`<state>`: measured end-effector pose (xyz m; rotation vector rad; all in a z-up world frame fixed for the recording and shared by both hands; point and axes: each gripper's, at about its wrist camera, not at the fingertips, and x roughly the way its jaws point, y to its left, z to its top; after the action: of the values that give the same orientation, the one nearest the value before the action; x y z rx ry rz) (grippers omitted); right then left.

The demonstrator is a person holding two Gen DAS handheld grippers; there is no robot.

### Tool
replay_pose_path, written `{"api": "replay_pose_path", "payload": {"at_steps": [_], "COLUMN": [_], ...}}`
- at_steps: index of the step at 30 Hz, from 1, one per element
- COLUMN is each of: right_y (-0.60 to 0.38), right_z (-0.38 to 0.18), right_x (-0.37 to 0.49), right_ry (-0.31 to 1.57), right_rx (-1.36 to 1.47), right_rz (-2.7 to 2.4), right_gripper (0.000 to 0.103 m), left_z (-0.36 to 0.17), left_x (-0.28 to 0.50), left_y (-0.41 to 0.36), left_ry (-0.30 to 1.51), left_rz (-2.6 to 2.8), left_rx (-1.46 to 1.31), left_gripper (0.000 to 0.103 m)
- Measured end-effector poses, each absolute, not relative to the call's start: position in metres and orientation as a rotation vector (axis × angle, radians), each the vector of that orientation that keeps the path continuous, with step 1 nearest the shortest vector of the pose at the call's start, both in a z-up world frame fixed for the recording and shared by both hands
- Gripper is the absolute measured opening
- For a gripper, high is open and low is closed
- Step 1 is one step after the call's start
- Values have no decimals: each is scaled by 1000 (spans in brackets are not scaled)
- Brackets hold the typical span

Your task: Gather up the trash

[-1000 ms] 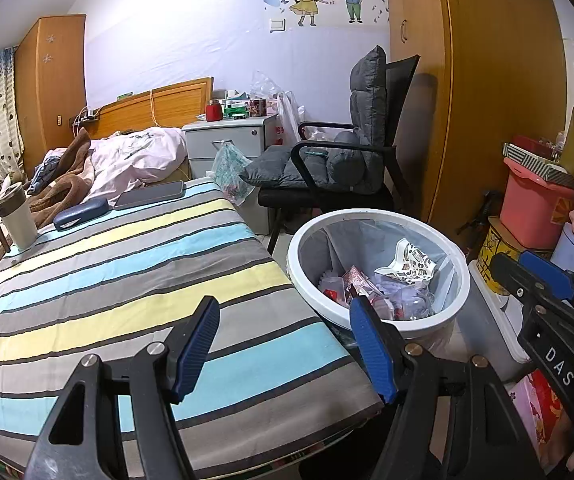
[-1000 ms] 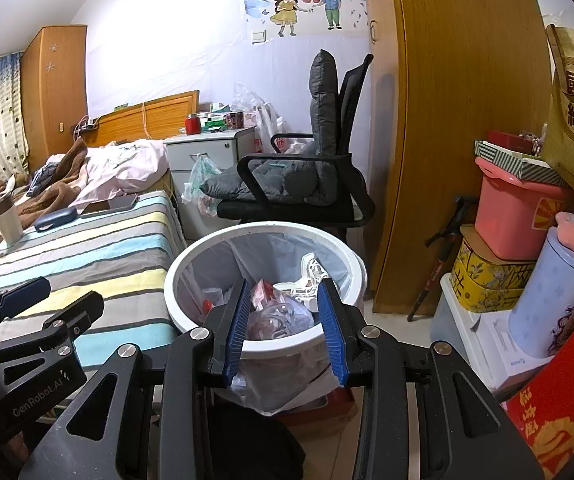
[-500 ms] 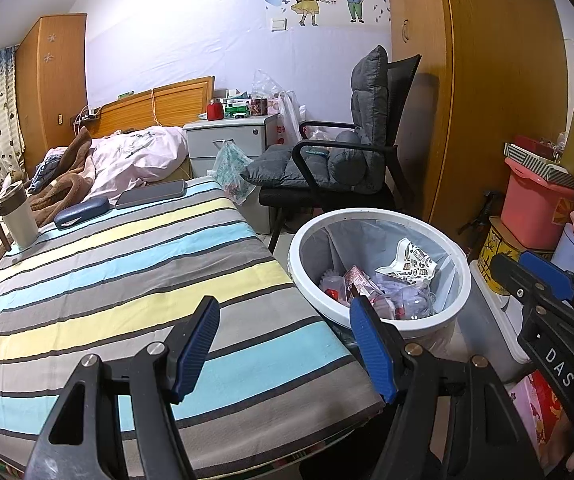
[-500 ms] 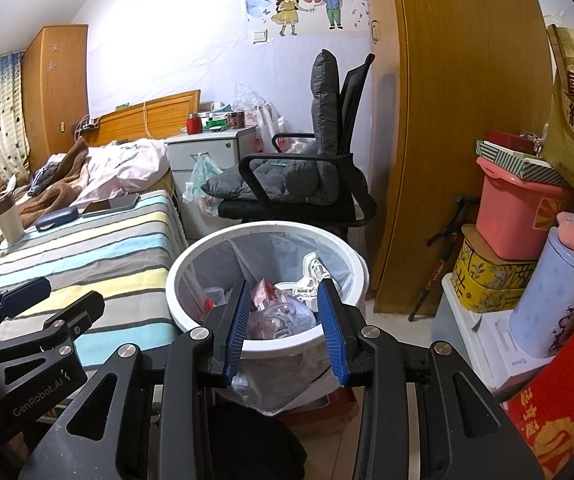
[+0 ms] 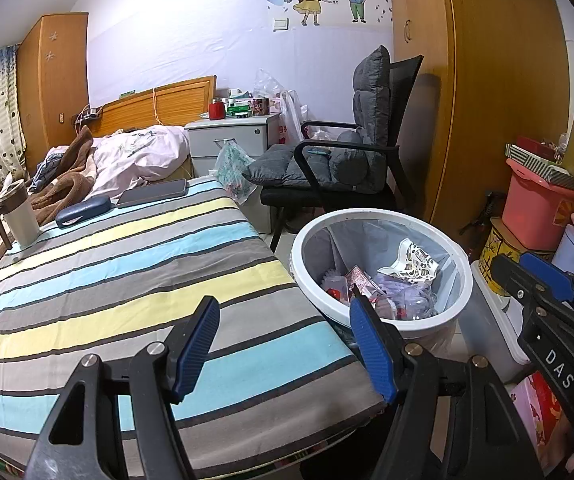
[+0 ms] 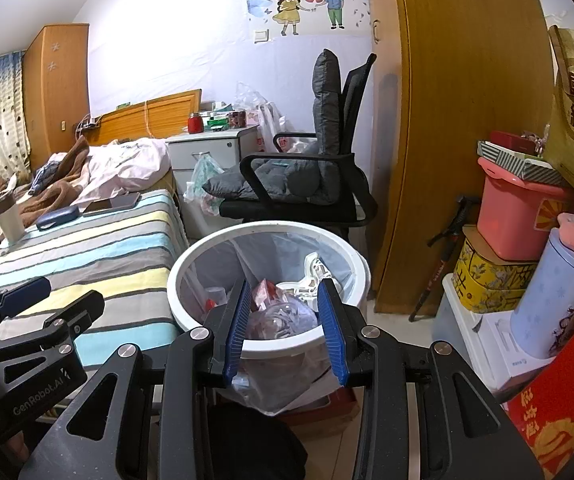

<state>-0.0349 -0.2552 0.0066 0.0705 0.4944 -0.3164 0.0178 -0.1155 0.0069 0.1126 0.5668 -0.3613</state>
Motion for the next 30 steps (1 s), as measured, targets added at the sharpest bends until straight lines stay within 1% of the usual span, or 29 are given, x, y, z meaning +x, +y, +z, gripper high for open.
{"api": "replay_pose_path", "payload": {"at_steps": [30], "right_y": [-254], "right_z": [6], "right_x": [-35], "right_ry": [497], "right_rx": [70], "right_rz": [-315], "right_gripper": [37], "left_z": [6], "left_x": [19], "left_y": [-119], "left_ry": [569], "left_rz": [-361], "left_rx": [114], "left_gripper": [70]}}
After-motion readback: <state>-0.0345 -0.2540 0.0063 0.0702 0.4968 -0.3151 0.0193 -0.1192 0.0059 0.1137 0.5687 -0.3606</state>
